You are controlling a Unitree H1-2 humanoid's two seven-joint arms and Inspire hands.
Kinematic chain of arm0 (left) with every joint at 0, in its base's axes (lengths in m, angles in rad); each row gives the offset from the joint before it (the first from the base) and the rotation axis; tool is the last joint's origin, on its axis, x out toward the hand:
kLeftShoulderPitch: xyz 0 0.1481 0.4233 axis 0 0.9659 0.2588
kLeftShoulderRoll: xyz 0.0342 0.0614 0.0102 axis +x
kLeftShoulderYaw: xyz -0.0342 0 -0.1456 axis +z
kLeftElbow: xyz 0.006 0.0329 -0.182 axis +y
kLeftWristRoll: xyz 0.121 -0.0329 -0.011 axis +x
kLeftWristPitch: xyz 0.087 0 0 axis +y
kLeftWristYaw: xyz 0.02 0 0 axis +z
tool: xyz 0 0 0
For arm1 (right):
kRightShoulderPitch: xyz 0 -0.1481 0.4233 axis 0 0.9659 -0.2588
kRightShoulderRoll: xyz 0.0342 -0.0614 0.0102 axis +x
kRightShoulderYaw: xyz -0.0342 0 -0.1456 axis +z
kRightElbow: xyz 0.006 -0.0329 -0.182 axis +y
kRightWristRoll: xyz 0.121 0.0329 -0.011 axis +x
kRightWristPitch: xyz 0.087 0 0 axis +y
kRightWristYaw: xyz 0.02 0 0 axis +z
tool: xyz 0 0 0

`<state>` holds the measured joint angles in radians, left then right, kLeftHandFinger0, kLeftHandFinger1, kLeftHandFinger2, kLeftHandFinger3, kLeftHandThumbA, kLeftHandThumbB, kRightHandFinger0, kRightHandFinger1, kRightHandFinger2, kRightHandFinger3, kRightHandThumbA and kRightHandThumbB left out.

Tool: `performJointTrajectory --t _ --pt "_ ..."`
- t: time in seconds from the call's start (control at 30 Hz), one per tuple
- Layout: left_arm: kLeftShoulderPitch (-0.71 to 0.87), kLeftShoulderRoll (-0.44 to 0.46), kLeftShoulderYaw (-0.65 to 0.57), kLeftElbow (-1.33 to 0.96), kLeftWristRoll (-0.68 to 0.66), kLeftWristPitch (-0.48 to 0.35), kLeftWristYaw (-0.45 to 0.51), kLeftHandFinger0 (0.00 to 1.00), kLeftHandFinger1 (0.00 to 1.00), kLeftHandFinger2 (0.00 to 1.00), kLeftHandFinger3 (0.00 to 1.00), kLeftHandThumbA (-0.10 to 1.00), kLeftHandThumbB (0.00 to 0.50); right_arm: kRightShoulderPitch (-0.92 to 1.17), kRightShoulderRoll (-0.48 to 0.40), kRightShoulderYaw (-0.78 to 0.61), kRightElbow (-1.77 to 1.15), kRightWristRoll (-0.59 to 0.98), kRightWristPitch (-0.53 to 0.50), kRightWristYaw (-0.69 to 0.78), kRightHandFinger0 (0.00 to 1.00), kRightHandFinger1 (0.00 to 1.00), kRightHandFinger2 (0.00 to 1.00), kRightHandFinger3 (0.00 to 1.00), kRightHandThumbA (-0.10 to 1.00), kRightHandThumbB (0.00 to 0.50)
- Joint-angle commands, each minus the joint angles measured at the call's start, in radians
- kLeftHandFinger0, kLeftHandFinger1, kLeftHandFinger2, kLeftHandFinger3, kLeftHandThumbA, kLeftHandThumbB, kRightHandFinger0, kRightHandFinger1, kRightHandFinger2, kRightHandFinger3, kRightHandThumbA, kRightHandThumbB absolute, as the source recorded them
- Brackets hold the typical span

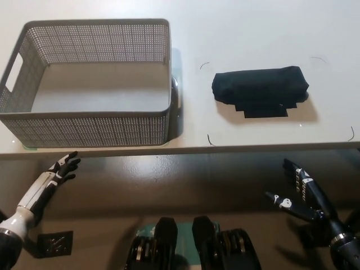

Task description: Use the right hand to pick up the pencil case on the right hand side and put it into a grey container on the left side

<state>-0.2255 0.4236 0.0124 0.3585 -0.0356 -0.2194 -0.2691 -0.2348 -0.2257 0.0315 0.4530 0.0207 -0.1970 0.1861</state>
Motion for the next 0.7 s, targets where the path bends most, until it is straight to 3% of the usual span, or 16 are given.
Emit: performJointTrajectory --t 0.0,0.17,0.27,0.5,0.57,0.67 --pt "-0.002 0.016 0.013 -0.045 -0.017 -0.051 -0.015 1.00 1.00 1.00 1.00 0.98 0.303 0.018 -0.016 0.013 -0.092 -0.040 -0.070 -0.003 1.00 1.00 1.00 1.00 1.00 0.316" --pt "0.025 0.016 0.022 -0.104 -0.029 -0.039 -0.018 1.00 1.00 1.00 1.00 0.99 0.327 0.084 -0.040 0.041 -0.268 -0.087 -0.068 0.011 1.00 1.00 1.00 1.00 1.00 0.301" --pt "0.034 0.015 0.020 -0.118 -0.035 -0.039 -0.022 1.00 1.00 1.00 1.00 0.99 0.344 0.132 -0.054 0.053 -0.416 -0.086 -0.028 0.031 1.00 1.00 1.00 1.00 1.00 0.328" --pt "0.058 0.022 0.011 -0.177 -0.009 -0.058 -0.017 1.00 1.00 1.00 1.00 1.00 0.338 0.197 -0.084 0.041 -0.648 -0.020 -0.005 0.057 1.00 1.00 1.00 1.00 0.99 0.307" --pt "0.073 0.019 0.010 -0.210 -0.011 -0.046 -0.018 1.00 1.00 1.00 1.00 1.00 0.368 0.203 -0.090 0.037 -0.705 -0.002 0.023 0.061 1.00 1.00 1.00 1.00 0.98 0.328" --pt "0.099 0.004 -0.001 -0.251 -0.025 -0.043 -0.026 1.00 1.00 1.00 1.00 1.00 0.334 0.201 -0.094 0.027 -0.762 -0.009 0.038 0.053 1.00 1.00 1.00 1.00 0.99 0.345"
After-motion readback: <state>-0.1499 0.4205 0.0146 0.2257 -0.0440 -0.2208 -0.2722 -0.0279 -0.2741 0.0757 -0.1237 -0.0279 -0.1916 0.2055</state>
